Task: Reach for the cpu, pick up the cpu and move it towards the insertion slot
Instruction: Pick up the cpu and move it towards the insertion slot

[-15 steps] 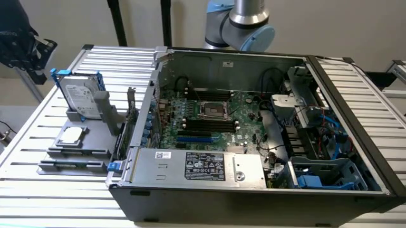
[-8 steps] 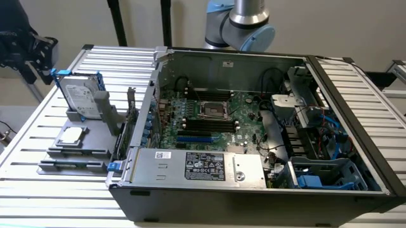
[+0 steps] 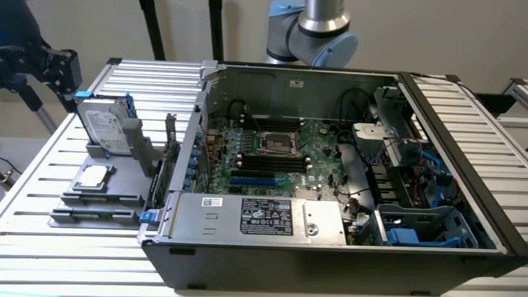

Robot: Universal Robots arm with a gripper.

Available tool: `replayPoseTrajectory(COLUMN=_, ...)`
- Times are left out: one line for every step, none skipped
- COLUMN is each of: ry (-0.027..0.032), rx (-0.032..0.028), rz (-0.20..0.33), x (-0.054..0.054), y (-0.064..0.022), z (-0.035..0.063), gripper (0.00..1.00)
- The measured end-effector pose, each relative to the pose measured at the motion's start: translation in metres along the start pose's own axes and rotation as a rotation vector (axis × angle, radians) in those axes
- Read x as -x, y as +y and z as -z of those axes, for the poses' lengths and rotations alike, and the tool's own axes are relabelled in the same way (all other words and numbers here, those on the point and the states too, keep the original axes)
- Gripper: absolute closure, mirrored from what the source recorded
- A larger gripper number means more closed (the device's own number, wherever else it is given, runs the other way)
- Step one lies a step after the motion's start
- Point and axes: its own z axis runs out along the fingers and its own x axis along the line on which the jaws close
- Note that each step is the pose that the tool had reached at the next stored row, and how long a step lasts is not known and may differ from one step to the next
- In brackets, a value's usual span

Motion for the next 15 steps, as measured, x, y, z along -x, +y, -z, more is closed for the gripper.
replayPoseTrajectory(ry=0.0001, rx=-0.0001, rz=0.000, x=0.001, y=-0.0001, z=-0.0017, gripper=0.40)
replayPoseTrajectory(ry=0.0001, rx=-0.0001, rz=0.000, x=0.001, y=-0.0002, z=-0.0034, gripper=0.40)
replayPoseTrajectory(ry=0.0001, rx=0.0000, rz=0.000, x=0.002, y=-0.0002, z=-0.0053, gripper=0.40)
replayPoseTrajectory(ry=0.0000, rx=0.0000, rz=0.000, x=0.003, y=-0.0003, z=-0.0072, gripper=0.40)
replayPoseTrajectory(ry=-0.0001, rx=0.0000, rz=0.000, x=0.003, y=-0.0004, z=-0.0090, gripper=0.40)
replayPoseTrajectory(ry=0.0000, rx=0.0000, rz=0.000, x=0.004, y=-0.0005, z=-0.0108, gripper=0.40)
replayPoseTrajectory(ry=0.0001, rx=0.0000, rz=0.000, x=0.004, y=-0.0005, z=-0.0127, gripper=0.40)
replayPoseTrajectory(ry=0.0000, rx=-0.0001, rz=0.000, x=0.004, y=-0.0006, z=-0.0143, gripper=0.40)
replayPoseTrajectory(ry=0.0000, rx=0.0000, rz=0.000, x=0.005, y=-0.0007, z=-0.0162, gripper=0.40)
replayPoseTrajectory(ry=0.0001, rx=0.0000, rz=0.000, x=0.005, y=-0.0009, z=-0.0180, gripper=0.40)
replayPoseTrajectory(ry=0.0001, rx=0.0000, rz=0.000, x=0.005, y=-0.0009, z=-0.0198, gripper=0.40)
replayPoseTrajectory(ry=0.0001, rx=-0.0001, rz=0.000, x=0.005, y=-0.0010, z=-0.0217, gripper=0.40)
replayPoseTrajectory(ry=0.0001, rx=0.0000, rz=0.000, x=0.005, y=-0.0012, z=-0.0234, gripper=0.40)
replayPoseTrajectory(ry=0.0000, rx=0.0000, rz=0.000, x=0.005, y=-0.0013, z=-0.0253, gripper=0.40)
replayPoseTrajectory(ry=0.0000, rx=0.0000, rz=0.000, x=0.005, y=-0.0014, z=-0.0271, gripper=0.40)
